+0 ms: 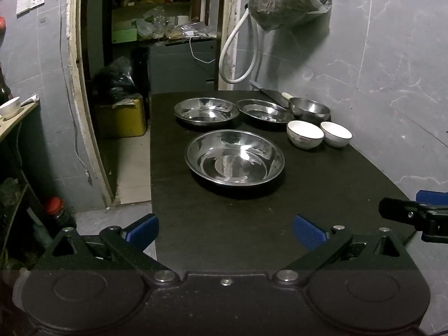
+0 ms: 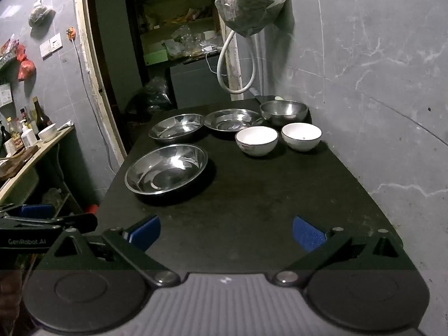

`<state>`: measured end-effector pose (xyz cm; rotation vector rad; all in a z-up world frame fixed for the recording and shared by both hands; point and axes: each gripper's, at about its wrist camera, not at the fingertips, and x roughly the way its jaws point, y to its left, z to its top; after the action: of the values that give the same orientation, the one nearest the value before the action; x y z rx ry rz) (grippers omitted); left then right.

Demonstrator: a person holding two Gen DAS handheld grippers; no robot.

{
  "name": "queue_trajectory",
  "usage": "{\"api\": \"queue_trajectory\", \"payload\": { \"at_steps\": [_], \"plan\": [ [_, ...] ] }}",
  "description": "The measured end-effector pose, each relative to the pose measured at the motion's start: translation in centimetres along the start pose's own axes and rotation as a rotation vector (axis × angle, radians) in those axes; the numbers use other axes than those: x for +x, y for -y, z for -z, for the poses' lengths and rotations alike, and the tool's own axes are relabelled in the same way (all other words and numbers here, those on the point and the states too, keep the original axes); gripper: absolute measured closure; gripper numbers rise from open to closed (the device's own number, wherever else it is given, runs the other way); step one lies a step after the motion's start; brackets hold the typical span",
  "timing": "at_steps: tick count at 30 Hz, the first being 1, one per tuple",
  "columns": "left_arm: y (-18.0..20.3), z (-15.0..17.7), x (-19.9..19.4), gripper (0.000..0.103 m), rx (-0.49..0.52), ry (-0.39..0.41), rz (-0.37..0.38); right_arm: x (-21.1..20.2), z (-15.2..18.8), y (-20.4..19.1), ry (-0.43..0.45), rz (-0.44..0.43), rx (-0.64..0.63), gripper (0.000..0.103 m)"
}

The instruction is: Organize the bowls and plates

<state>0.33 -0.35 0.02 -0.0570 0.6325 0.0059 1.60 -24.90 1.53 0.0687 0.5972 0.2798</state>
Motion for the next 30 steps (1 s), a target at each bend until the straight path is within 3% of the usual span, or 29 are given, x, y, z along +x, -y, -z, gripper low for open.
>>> {"api": "queue_trajectory", "payload": {
  "at_steps": [30],
  "plan": [
    [-0.08,-0.05,0.27,0.001,-0.006,0.001,0.000,-0.36,-0.32,-0.60,0.007,0.010,-0.031,0.000]
  ]
}}
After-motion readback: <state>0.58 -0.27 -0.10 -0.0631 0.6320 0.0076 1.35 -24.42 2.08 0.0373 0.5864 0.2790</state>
